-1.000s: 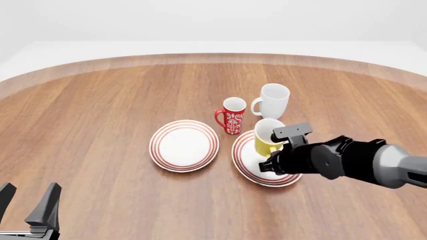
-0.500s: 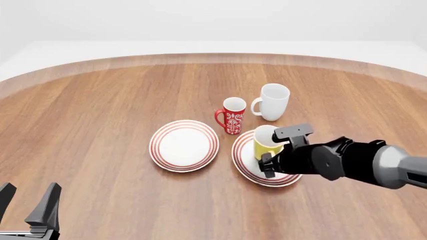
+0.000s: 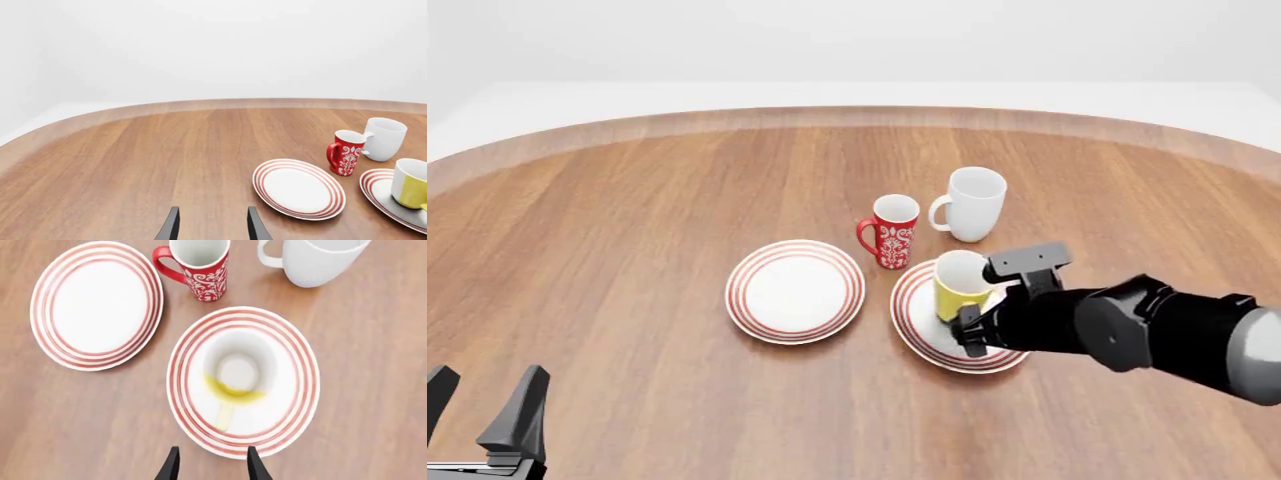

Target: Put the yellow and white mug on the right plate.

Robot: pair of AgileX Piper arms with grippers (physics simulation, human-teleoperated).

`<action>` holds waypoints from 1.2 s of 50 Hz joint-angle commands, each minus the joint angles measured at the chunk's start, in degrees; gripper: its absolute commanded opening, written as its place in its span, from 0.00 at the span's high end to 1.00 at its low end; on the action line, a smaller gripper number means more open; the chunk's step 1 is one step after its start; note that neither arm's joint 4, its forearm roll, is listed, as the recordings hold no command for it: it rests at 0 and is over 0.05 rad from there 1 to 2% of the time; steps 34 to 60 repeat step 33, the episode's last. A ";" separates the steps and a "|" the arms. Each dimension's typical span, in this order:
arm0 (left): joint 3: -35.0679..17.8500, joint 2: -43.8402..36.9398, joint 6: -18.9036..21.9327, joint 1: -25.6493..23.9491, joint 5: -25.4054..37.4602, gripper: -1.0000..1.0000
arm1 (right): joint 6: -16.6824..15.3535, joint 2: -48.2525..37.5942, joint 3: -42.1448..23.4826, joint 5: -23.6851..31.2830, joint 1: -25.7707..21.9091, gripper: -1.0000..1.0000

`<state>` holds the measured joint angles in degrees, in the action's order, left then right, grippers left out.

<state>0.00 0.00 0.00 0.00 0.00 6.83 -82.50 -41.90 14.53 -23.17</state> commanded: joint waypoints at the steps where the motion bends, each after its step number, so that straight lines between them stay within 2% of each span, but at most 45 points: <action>1: 0.00 0.00 0.00 0.00 0.00 0.00 | -0.87 6.71 0.66 3.19 -0.01 0.00; 28: 0.00 0.00 0.00 0.00 0.00 0.00 | -2.75 18.03 -2.67 8.77 -1.48 0.00; 60: 0.00 0.00 0.00 0.00 0.00 0.00 | -2.99 18.30 -3.56 8.95 -1.72 0.00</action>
